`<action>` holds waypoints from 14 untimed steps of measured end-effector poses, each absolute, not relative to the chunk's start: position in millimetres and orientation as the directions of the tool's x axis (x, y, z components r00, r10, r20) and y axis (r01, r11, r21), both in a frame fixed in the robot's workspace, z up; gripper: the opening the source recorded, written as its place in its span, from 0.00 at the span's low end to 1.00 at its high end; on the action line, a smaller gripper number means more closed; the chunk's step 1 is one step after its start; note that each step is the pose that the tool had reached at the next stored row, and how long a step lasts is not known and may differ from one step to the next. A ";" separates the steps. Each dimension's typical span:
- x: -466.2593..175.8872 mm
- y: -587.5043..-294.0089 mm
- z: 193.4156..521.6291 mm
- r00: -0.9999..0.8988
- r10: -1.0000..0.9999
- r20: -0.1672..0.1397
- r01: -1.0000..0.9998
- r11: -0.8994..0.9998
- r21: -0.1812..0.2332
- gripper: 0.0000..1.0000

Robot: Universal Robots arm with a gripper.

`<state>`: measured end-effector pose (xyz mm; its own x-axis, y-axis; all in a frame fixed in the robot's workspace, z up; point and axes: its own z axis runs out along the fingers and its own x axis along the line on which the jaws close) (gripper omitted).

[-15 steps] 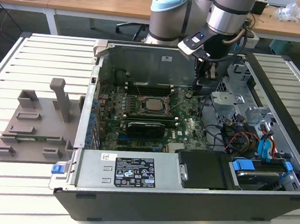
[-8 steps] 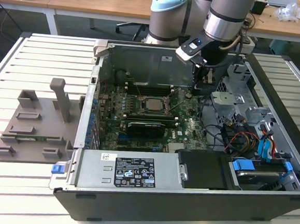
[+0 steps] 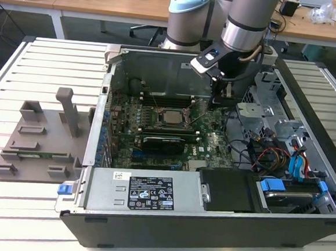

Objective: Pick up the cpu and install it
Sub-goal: 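Close the cpu cover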

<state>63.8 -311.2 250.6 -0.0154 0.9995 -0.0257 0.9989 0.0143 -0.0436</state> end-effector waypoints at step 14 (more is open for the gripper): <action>35.8 -311.2 249.8 -0.015 1.000 -0.024 0.999 0.014 -0.043 0.11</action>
